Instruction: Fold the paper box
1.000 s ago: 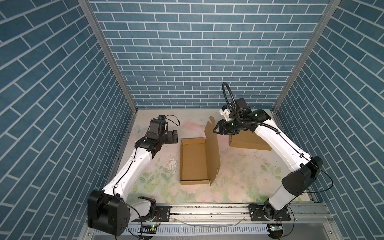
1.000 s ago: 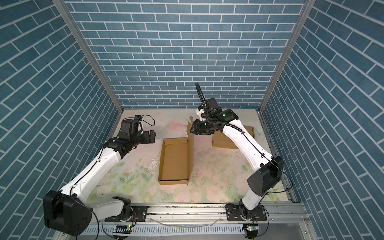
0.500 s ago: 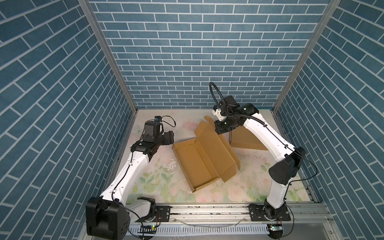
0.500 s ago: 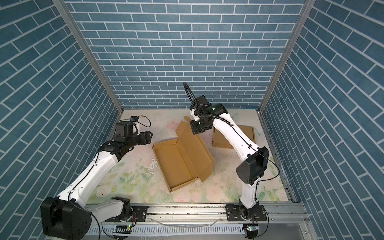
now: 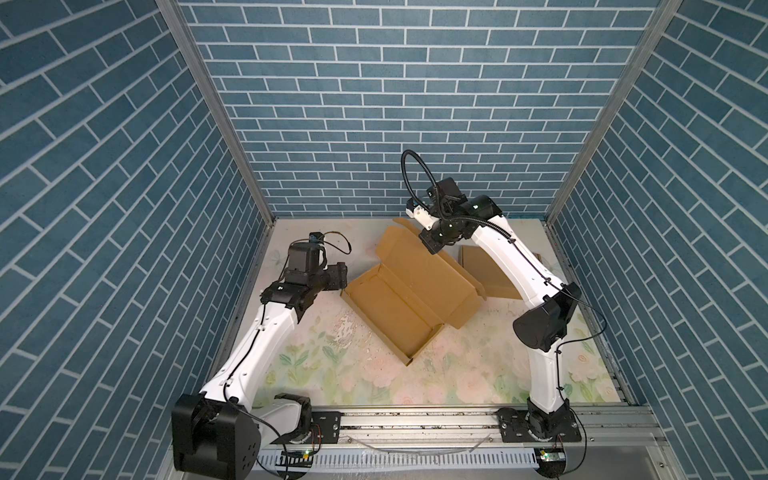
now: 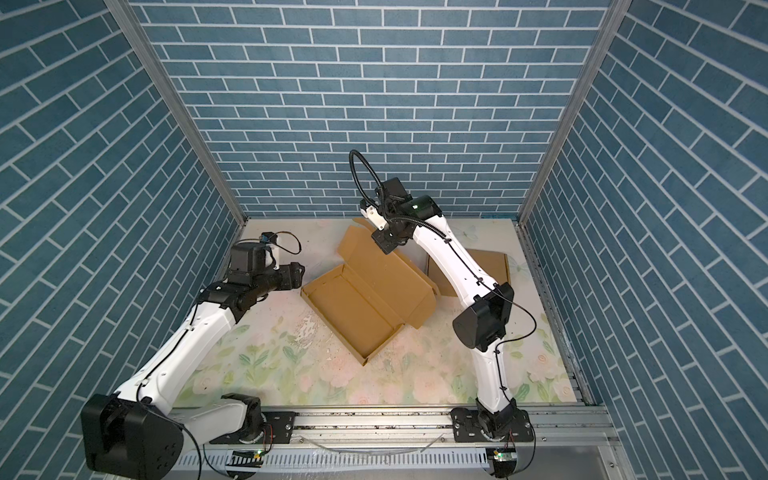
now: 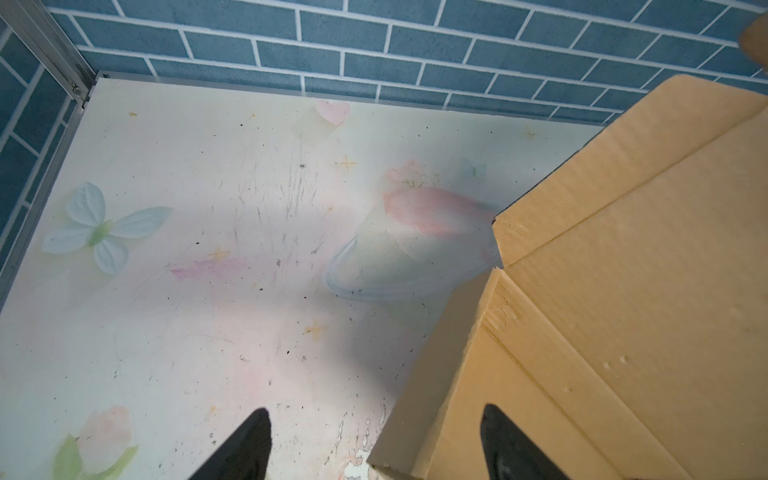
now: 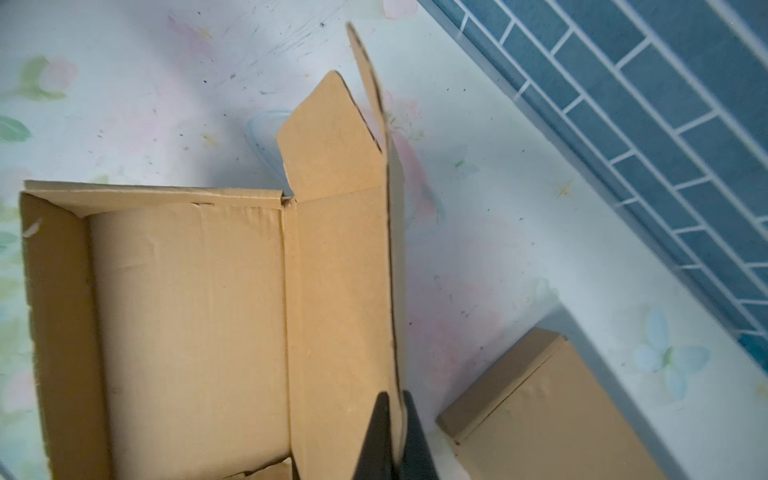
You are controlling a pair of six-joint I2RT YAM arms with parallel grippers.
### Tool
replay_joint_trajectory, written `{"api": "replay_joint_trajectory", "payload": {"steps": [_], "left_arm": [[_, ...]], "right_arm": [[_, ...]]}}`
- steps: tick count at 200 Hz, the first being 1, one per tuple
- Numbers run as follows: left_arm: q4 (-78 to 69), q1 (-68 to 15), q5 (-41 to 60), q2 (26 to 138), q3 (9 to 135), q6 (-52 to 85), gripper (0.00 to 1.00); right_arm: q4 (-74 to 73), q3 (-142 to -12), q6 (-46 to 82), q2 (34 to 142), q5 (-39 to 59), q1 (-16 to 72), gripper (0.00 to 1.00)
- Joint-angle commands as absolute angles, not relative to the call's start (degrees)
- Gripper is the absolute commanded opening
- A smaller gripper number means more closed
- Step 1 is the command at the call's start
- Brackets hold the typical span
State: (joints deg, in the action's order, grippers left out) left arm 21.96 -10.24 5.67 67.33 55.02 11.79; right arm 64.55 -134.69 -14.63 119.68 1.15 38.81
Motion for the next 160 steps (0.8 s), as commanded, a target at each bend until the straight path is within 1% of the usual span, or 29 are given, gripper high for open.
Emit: {"api": "replay_joint_trajectory", "payload": {"steps": [1, 44, 62, 74, 107, 121, 160], "left_arm": [[22.0, -9.6, 6.8, 67.3, 54.2, 13.1, 0.79], [20.0, -8.8, 8.6, 68.9, 52.7, 16.1, 0.78], [18.9, -8.6, 9.5, 69.3, 51.7, 17.2, 0.78], [18.4, -8.5, 10.1, 69.3, 51.2, 17.5, 0.78], [18.1, -8.4, 10.7, 69.6, 50.9, 17.4, 0.78], [18.0, -8.4, 10.8, 69.6, 51.1, 17.2, 0.78], [18.7, -7.8, 12.4, 69.7, 52.5, 14.8, 0.78]], "right_arm": [[62.6, -138.6, -28.9, 121.6, -1.4, 40.3, 0.0], [55.8, -139.0, -41.5, 123.3, -2.3, 43.5, 0.0], [54.1, -138.9, -44.0, 124.3, -3.5, 44.5, 0.0], [53.5, -139.0, -44.5, 124.4, -3.5, 45.0, 0.07], [53.5, -138.8, -44.7, 123.9, -2.4, 46.1, 0.19], [53.9, -138.9, -43.6, 123.4, -1.7, 46.4, 0.26], [54.8, -138.9, -36.4, 119.7, 4.5, 45.8, 0.37]]}}
